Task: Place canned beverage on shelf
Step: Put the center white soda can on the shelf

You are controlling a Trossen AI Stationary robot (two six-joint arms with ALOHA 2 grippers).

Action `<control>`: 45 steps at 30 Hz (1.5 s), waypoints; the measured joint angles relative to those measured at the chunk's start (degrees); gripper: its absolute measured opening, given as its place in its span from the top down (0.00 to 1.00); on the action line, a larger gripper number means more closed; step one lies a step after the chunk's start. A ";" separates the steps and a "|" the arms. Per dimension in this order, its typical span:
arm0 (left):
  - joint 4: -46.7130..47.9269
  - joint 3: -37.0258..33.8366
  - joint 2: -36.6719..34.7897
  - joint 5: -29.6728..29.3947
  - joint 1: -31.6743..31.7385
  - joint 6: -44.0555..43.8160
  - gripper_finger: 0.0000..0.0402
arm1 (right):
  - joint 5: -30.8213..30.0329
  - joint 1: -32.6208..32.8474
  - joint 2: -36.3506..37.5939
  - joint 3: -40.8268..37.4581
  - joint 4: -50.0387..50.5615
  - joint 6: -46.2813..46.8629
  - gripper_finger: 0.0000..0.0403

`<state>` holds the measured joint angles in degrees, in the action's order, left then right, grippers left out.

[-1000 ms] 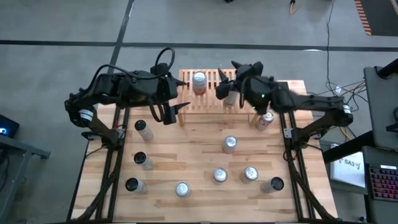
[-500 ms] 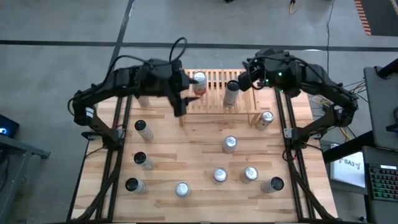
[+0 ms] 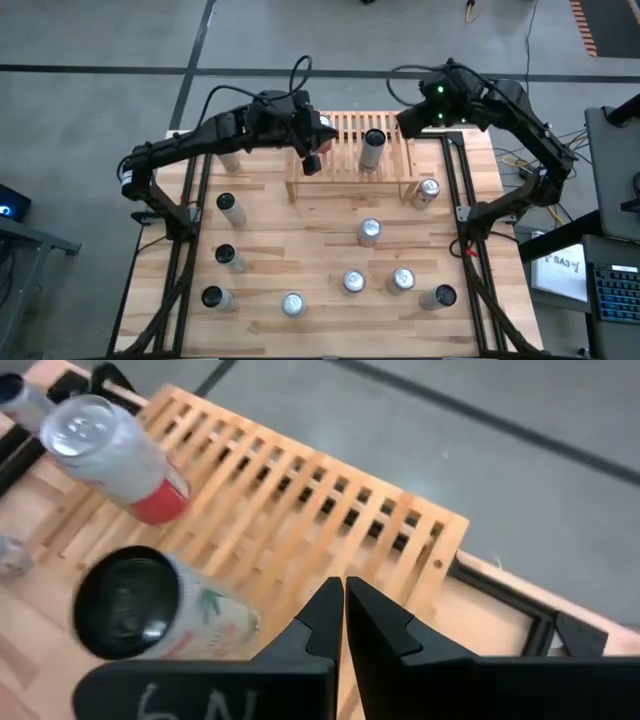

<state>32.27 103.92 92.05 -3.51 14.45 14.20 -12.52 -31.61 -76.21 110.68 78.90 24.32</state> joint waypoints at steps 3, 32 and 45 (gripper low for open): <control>-1.78 0.04 0.15 0.20 0.67 -0.54 0.96 | 5.01 -4.06 0.05 -1.84 -0.60 -2.57 0.98; -8.75 0.42 10.09 -0.41 -6.14 -29.76 1.00 | 25.05 -9.04 4.02 -15.04 -13.27 -15.12 0.98; -9.05 0.42 11.79 -1.95 -5.90 -25.20 1.00 | 28.01 -8.93 7.20 -30.98 -31.40 -10.49 0.98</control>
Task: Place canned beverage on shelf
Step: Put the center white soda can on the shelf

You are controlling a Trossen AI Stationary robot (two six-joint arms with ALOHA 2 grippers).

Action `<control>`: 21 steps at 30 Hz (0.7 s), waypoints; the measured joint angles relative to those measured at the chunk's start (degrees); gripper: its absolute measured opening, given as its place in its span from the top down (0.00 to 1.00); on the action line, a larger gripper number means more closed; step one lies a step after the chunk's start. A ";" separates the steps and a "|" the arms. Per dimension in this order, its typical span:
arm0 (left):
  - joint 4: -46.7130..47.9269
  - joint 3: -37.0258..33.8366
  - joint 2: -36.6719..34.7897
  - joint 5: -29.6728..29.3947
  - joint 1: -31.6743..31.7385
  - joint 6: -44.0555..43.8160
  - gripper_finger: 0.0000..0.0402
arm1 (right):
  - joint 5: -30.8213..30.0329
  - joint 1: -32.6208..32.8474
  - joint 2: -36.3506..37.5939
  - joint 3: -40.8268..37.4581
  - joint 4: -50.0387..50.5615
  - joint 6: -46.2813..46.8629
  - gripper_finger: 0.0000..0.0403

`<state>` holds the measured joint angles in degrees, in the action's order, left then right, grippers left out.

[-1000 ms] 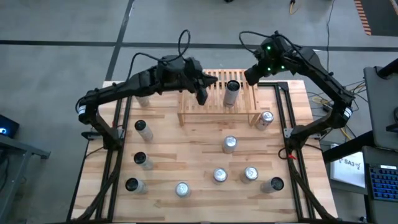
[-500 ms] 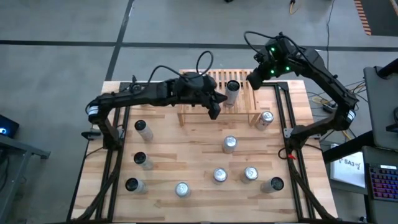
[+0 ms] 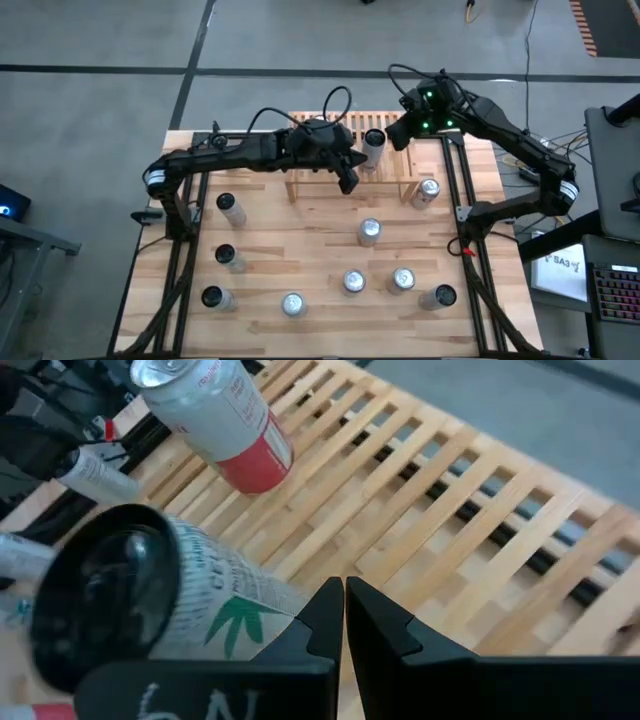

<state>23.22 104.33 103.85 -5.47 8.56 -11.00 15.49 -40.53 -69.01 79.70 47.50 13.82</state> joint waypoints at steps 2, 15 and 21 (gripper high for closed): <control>0.16 0.00 0.22 -0.01 0.07 0.00 1.00 | 0.00 0.00 0.09 -0.77 -0.15 1.40 0.98; -1.50 0.00 0.99 -1.96 0.33 1.33 1.00 | 3.57 1.58 2.39 -0.70 -0.30 2.69 0.98; -1.55 0.00 0.99 -4.60 0.37 1.52 1.00 | 3.56 4.12 2.69 -0.70 -0.26 2.75 0.98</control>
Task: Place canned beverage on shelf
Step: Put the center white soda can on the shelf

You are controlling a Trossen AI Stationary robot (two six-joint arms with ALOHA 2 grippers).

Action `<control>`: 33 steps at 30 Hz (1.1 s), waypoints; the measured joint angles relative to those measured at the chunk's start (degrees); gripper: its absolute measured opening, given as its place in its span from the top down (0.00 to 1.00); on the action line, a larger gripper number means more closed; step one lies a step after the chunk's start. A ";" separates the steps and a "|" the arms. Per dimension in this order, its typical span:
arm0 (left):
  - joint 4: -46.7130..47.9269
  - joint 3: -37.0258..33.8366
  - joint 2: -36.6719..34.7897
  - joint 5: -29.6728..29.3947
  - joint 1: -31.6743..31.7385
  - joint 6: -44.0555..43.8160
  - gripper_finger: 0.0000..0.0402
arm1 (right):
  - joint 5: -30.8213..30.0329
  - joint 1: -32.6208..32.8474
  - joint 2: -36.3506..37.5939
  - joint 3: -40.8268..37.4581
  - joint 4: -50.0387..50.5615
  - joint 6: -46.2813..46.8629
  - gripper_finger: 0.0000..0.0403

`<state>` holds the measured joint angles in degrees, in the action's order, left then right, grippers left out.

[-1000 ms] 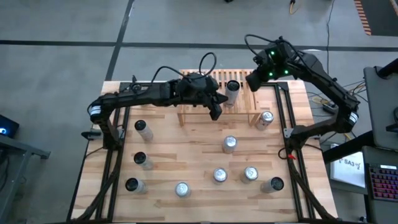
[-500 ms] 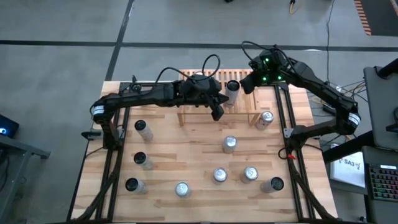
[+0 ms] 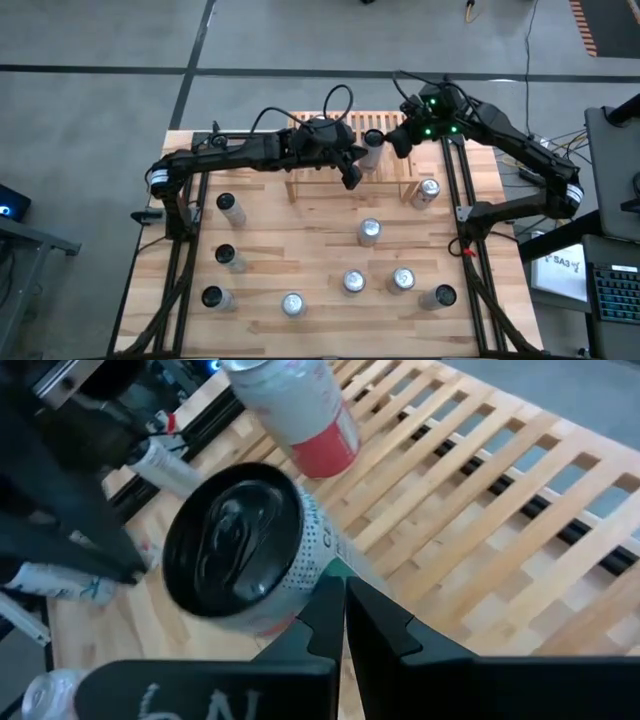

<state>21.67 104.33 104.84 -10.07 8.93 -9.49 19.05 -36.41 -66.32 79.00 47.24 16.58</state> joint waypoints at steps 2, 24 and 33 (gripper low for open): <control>0.00 0.00 0.00 -0.02 -0.02 0.01 1.00 | 0.00 1.04 0.00 0.00 -0.02 0.00 0.98; 5.64 0.02 -1.84 0.00 0.26 0.20 1.00 | -5.05 4.16 1.07 0.00 4.00 1.39 0.98; 9.29 0.09 -0.90 0.00 0.26 3.20 1.00 | -13.43 4.14 -0.53 -0.01 1.33 -0.95 0.98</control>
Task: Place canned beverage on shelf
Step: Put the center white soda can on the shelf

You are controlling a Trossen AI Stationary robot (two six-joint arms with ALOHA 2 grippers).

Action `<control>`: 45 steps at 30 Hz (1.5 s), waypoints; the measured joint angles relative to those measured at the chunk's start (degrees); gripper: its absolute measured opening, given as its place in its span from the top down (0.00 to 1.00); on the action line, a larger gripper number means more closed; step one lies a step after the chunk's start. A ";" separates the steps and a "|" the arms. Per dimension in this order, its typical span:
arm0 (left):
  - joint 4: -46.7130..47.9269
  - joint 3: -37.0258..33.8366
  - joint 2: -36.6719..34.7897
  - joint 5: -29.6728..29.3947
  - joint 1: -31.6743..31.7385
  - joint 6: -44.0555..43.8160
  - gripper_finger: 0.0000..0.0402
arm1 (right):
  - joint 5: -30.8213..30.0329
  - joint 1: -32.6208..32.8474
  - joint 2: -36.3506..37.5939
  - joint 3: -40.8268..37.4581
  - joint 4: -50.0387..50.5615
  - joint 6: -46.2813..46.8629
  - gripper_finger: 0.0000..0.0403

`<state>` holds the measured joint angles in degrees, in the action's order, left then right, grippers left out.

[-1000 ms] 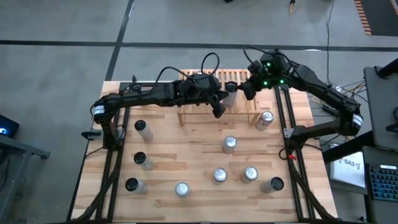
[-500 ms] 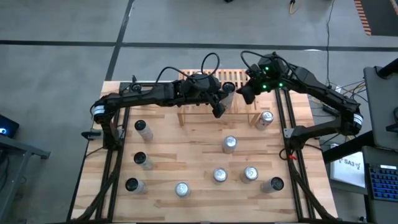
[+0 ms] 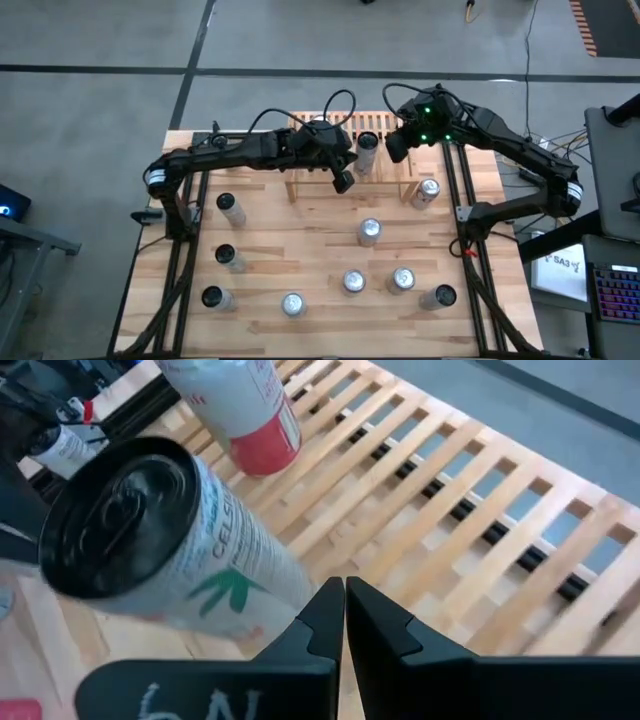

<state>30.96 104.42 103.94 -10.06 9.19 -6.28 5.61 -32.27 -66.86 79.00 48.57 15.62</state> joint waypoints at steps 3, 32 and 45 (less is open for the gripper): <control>-0.02 0.00 0.30 0.00 0.00 0.00 1.00 | 0.32 0.00 -0.46 -0.02 -1.37 0.14 0.98; -2.47 -0.07 0.35 -4.37 0.02 3.26 1.00 | -0.28 5.80 -0.72 -0.02 -4.54 2.54 0.98; -2.39 -0.09 0.35 -4.52 0.02 4.25 1.00 | -0.05 6.10 -0.20 -0.06 -3.88 3.97 0.98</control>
<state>28.57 104.33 104.29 -14.58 9.21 -2.03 5.57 -26.17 -67.06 78.94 44.69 19.59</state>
